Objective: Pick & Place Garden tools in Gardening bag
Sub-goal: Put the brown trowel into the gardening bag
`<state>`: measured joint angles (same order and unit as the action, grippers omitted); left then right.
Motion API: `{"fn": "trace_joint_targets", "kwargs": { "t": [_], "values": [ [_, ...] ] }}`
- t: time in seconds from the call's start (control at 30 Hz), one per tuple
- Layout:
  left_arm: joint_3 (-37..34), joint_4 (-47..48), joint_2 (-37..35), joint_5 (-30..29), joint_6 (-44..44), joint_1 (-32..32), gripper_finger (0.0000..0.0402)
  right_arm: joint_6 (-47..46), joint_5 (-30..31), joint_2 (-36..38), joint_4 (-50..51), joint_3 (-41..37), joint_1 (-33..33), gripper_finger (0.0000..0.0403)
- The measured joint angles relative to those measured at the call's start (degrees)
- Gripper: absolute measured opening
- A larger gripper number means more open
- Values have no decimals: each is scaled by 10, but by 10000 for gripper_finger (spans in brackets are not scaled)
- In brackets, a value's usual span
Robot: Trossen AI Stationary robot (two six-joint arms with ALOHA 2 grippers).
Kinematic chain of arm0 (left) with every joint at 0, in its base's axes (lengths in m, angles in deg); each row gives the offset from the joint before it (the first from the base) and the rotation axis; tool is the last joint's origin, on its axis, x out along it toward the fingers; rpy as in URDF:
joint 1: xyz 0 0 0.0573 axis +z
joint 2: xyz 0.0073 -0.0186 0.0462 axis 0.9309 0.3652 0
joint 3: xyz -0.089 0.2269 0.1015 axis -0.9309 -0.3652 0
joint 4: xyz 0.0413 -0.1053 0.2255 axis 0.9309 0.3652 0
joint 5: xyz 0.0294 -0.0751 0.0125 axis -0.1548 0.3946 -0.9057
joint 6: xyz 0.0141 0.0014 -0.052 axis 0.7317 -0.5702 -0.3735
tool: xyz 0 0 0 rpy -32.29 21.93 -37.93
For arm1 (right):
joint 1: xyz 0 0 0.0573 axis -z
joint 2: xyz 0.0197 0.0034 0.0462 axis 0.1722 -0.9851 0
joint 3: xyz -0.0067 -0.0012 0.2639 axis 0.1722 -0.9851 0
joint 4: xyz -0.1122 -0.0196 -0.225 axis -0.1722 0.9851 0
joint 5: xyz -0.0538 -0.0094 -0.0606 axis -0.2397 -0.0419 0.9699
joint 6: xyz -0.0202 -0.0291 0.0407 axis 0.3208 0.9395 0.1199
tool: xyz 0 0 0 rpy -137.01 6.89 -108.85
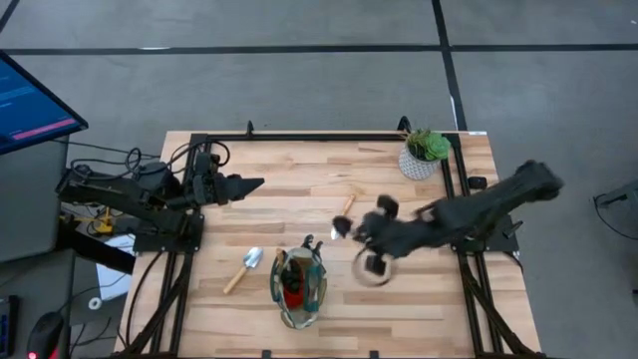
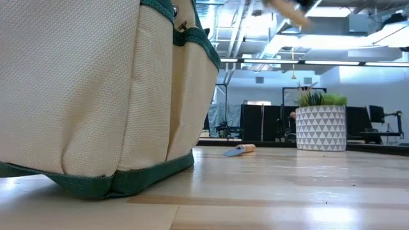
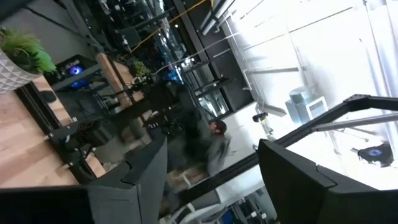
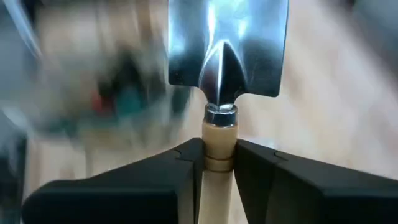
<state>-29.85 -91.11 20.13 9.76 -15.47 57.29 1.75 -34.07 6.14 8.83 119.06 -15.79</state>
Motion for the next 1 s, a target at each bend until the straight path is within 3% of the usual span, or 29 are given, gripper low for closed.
{"fn": "trace_joint_targets", "kwargs": {
  "t": [0.07, 0.17, 0.33, 0.43, 0.63, 1.0],
  "values": [
    [0, 0, 0, 4, 0, 0, 218, 63, 33, 61, -86, -23, -10, 56],
    [0, 0, 0, 4, 9, 0, 218, 136, 35, 154, -239, -93, -19, 56],
    [0, -1, 0, 6, 16, 0, 218, 204, 23, 278, -512, -279, -26, 56],
    [0, -1, 0, 8, 17, 0, 218, 218, 2, 308, -680, -378, -29, 56],
    [0, -5, 0, 8, 17, 0, 218, 260, -27, 238, -893, -470, -9, 56],
    [0, -9, 0, 8, 31, 0, 218, 227, -112, -7, -1129, -476, 38, 56]
  ]
}}
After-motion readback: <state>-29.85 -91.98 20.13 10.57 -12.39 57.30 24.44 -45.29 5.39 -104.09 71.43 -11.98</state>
